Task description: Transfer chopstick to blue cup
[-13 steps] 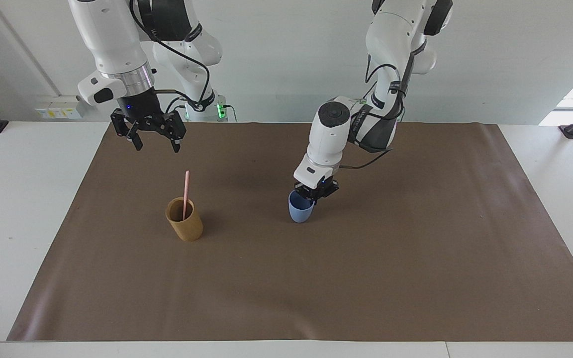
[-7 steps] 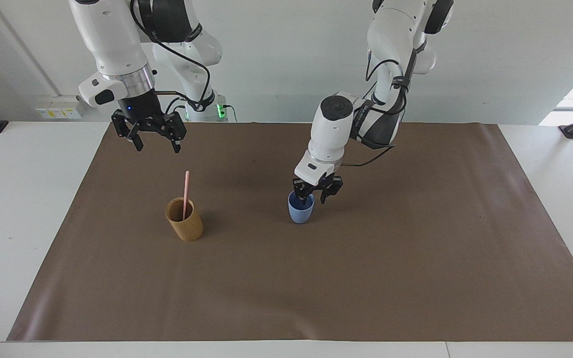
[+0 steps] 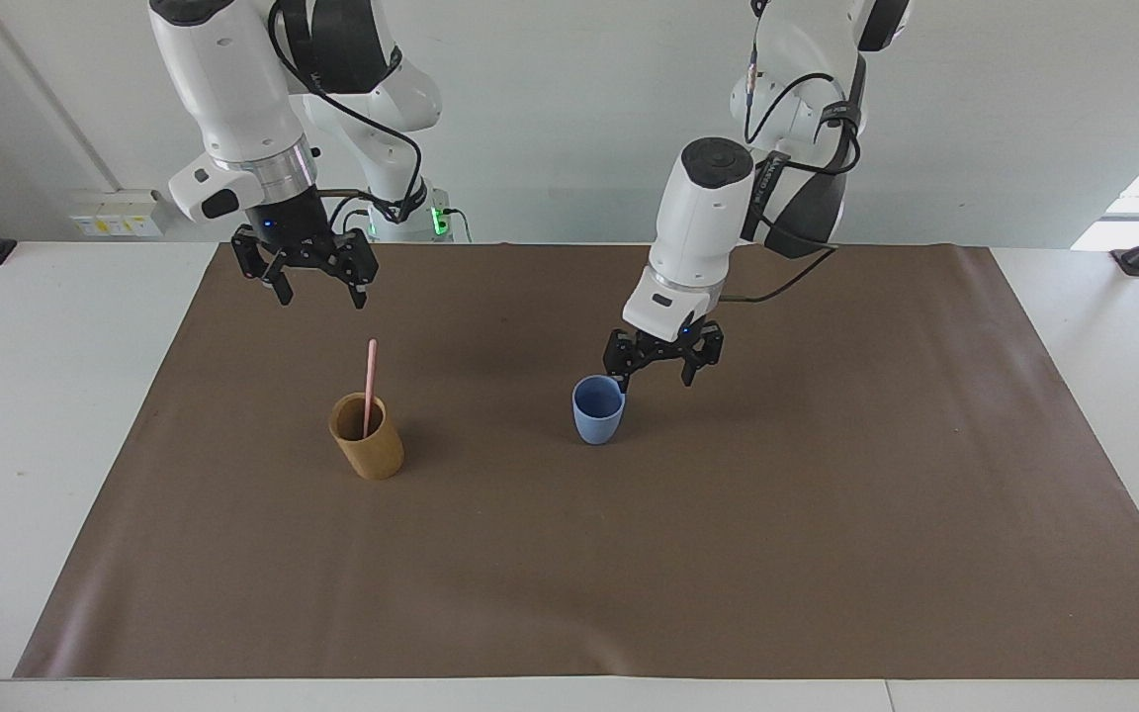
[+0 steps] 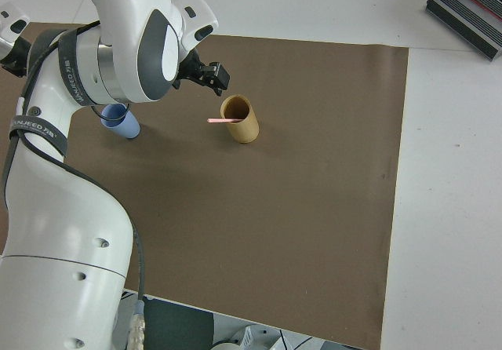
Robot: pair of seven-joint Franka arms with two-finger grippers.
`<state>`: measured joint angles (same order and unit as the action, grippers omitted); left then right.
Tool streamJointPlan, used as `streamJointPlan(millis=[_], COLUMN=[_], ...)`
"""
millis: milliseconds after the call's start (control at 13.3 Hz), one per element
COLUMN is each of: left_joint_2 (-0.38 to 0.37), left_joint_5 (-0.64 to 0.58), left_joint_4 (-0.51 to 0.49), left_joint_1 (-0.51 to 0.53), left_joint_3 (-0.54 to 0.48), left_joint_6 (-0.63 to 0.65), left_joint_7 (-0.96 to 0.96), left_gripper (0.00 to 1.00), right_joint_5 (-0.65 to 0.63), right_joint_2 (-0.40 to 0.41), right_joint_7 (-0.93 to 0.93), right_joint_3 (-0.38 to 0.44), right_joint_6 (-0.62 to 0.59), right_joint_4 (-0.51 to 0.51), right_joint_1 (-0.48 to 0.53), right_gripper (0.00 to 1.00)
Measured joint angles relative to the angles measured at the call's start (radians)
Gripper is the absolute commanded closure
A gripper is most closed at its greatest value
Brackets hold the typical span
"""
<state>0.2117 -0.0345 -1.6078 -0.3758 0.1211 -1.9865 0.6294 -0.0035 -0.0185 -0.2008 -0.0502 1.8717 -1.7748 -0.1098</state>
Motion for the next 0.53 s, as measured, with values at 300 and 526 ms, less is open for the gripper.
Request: streamJointPlan(millis=[300,526], left_joint_2=[-0.078,-0.106], left_joint_5=[0.0,0.0], left_joint_4=[0.0,0.0], left_joint_1=[0.103,0.188], left_joint_3=[-0.005,-0.008], left_joint_6=[0.106,0.126], left_joint_7=[-0.126,-0.215], left_gripper=[0.0,0.0], right_joint_5=[-0.097,-0.147], right_joint_2=[0.016,0.016], right_joint_7=[0.001,0.001], right_joint_3=[-0.001,-0.002], right_joint_6=[0.128,0.184], right_joint_4=[-0.105,-0.18], right_joint_1=[-0.023,-0.048], right_gripper=[0.0,0.02])
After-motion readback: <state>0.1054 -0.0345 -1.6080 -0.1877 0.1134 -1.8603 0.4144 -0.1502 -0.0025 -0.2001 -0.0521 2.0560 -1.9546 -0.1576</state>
